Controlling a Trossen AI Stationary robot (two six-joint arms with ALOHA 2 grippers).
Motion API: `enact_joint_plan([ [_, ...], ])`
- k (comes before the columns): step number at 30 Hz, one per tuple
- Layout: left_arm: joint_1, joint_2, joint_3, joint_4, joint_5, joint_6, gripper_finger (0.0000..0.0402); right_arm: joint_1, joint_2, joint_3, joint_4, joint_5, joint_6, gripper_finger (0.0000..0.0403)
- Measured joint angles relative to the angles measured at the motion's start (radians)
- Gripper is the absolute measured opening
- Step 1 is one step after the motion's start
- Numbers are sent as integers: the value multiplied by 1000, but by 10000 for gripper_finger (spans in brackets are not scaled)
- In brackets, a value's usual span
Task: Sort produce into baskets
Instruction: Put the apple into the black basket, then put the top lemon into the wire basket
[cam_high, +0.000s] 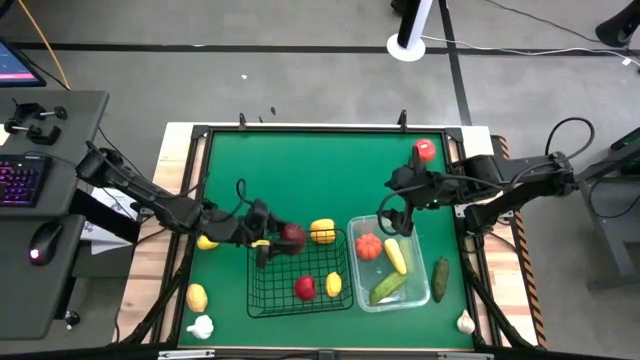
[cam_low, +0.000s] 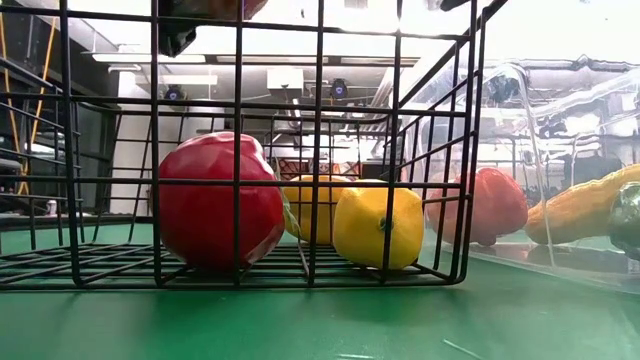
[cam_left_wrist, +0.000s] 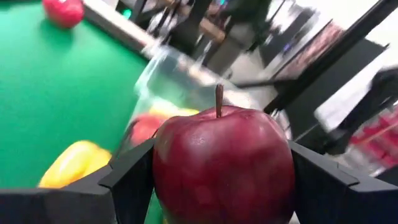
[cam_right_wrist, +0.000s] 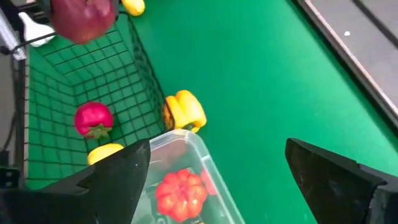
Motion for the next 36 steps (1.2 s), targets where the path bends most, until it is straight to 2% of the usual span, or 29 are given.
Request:
enact_joint_plan([
  [4,0,-2,4,90,5,-15,287,0,0,0,22,-18,11,365],
  [14,-5,-1,3,78,135,1,291,0,0,0,82,-19,119,365],
  [21,-21,-1,3,30,199,38,353,0,1,0,100,1,188,365],
  [25,-3,-1,3,18,267,85,391,0,1,0,103,5,212,365],
  [27,15,-10,3,4,321,96,397,-1,1,0,105,14,214,365],
  [29,41,-31,2,-20,381,62,395,-1,1,0,108,20,213,365],
  [34,88,-120,2,-146,538,-170,393,-1,1,0,109,49,207,365],
  [36,92,-160,2,-230,550,-239,393,-1,1,0,110,53,206,365],
])
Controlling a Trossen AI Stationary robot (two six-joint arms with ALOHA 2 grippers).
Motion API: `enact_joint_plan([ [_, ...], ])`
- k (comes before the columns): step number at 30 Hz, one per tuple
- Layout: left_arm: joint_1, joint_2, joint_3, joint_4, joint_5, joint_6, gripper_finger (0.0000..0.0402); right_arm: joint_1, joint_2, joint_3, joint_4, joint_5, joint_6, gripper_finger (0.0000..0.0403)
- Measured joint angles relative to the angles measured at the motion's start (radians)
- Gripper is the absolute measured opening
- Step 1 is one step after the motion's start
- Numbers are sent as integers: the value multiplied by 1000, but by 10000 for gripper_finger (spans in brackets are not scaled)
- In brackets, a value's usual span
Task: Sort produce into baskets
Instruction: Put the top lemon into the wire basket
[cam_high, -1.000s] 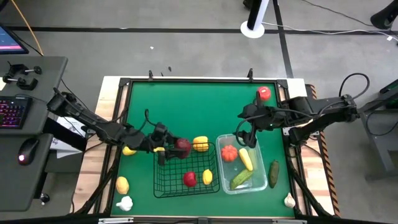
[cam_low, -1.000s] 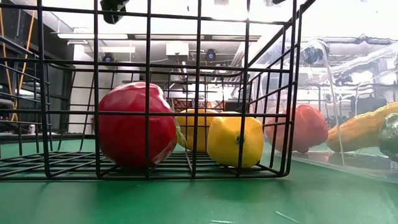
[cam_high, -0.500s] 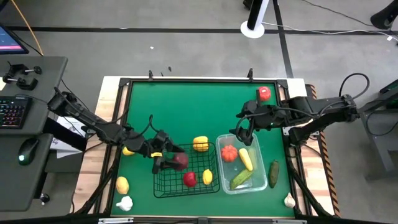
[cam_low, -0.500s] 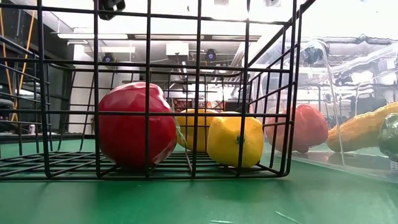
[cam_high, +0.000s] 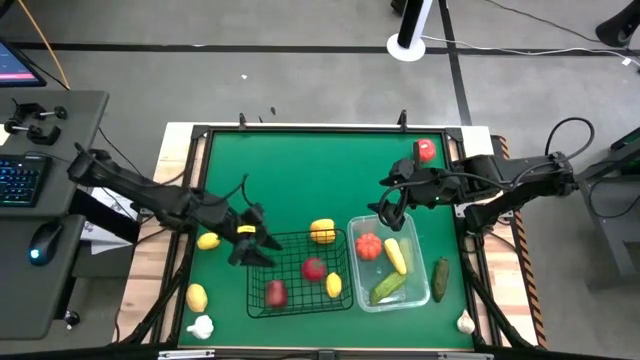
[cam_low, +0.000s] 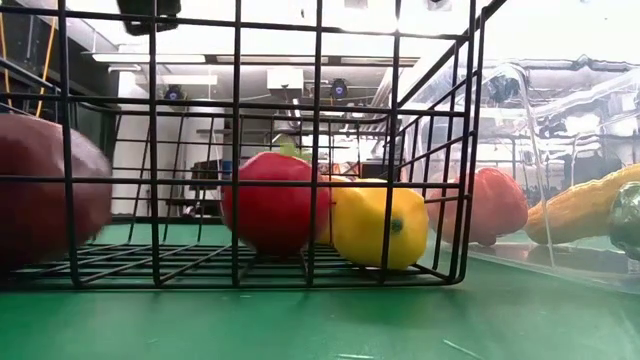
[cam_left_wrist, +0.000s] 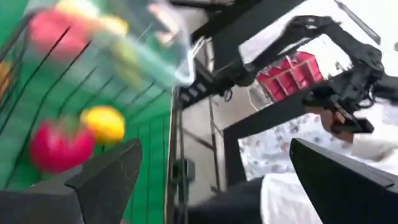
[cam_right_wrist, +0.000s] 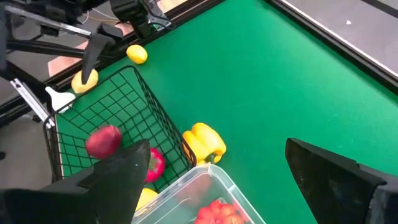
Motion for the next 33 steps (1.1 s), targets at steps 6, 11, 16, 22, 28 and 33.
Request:
enact_joint_plan([
  [6,29,-106,0,-521,-24,-276,393,0,0,0,1,1,-2,365],
  [11,53,-119,0,-971,-49,-391,393,0,2,0,1,15,-21,365],
  [16,52,-93,-1,-1167,-91,-360,392,0,18,0,9,17,-30,365],
  [22,52,-29,-1,-1154,-151,-182,392,0,72,0,6,16,-48,365],
  [28,50,100,-1,-1137,-60,-39,392,0,122,0,7,15,-74,365],
  [33,35,268,-1,-1137,17,23,392,0,138,0,8,17,-74,365],
])
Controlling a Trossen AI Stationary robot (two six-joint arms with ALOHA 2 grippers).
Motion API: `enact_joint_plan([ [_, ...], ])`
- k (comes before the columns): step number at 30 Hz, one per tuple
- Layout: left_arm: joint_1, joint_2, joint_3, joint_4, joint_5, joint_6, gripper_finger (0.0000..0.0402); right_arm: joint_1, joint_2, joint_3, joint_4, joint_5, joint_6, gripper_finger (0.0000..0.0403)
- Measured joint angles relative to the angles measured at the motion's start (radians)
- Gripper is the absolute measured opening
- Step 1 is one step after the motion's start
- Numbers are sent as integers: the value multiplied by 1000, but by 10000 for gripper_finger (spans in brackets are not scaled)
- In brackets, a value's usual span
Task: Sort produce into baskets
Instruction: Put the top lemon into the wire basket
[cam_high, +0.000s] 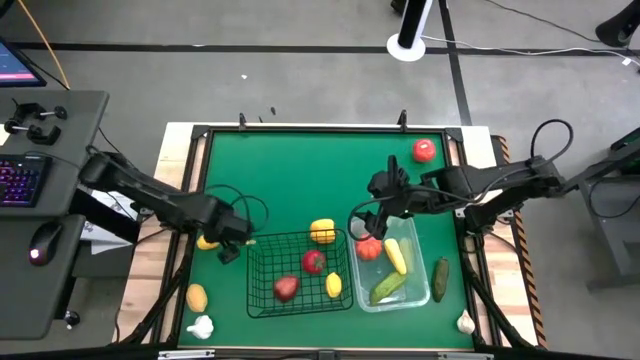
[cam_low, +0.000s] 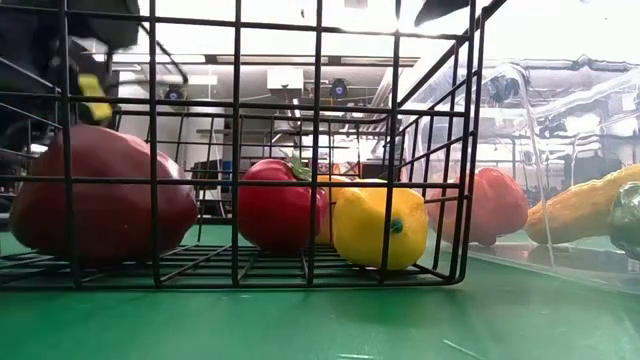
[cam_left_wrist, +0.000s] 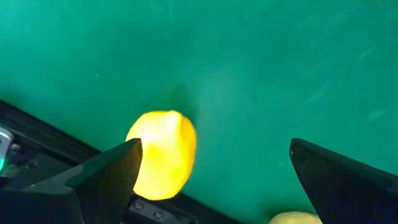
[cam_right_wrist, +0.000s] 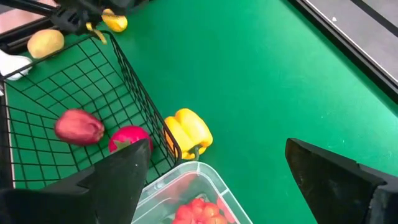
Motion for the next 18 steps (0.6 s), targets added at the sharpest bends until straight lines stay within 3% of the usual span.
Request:
enact_joint_plan([
  [8,-10,199,0,-1,8,15,392,0,0,0,5,1,9,365],
  [18,-10,178,99,-125,32,44,392,0,0,0,5,3,2,365],
])
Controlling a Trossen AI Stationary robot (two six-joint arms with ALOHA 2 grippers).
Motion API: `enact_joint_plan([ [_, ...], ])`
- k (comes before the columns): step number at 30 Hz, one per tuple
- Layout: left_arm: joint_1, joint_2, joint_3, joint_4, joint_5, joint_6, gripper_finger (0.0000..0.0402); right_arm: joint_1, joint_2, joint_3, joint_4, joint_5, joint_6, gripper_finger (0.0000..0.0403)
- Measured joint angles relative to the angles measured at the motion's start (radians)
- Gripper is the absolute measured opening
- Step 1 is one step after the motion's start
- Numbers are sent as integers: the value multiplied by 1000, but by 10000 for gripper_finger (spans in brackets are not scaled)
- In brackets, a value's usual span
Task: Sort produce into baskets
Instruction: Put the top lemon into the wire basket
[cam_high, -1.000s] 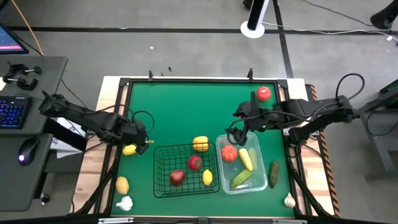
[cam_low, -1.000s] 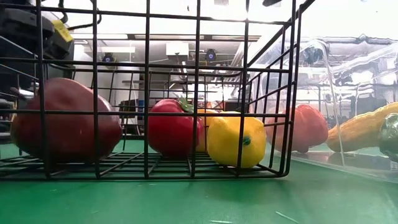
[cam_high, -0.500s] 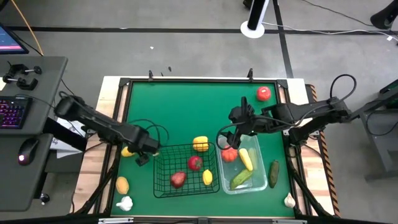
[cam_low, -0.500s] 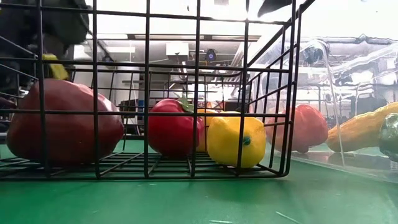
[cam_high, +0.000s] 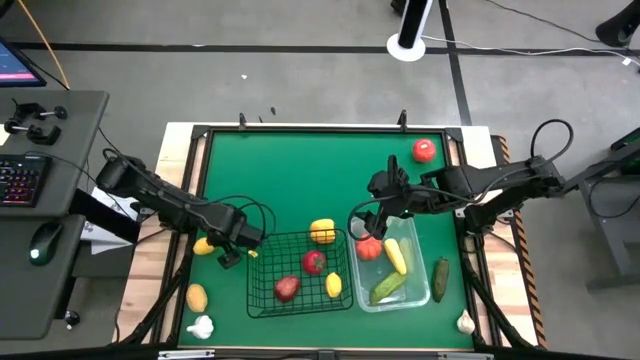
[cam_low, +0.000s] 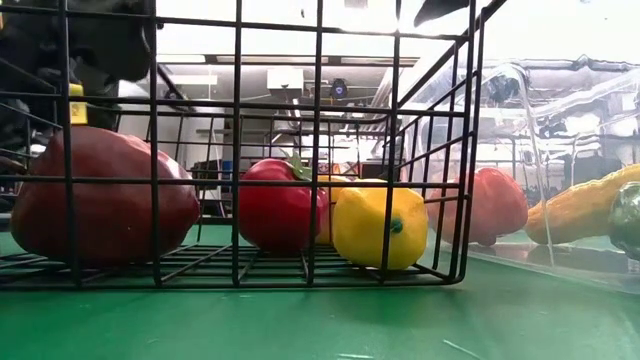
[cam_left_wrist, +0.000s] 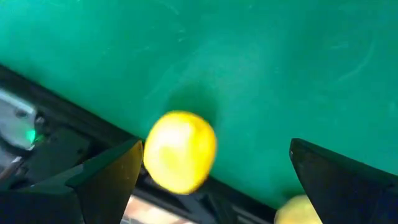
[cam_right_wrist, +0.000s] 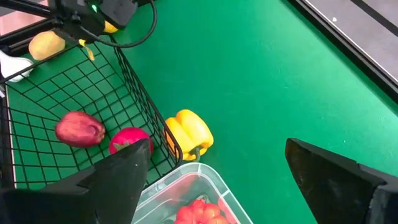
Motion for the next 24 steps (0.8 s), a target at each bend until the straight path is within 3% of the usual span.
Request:
enact_joint_plan([
  [7,-22,2,0,-48,86,103,392,0,0,0,2,18,-2,365],
  [18,-44,26,0,-45,61,84,392,0,0,0,11,24,7,365],
  [24,-132,-86,36,-63,-35,71,392,0,0,0,11,25,8,365],
])
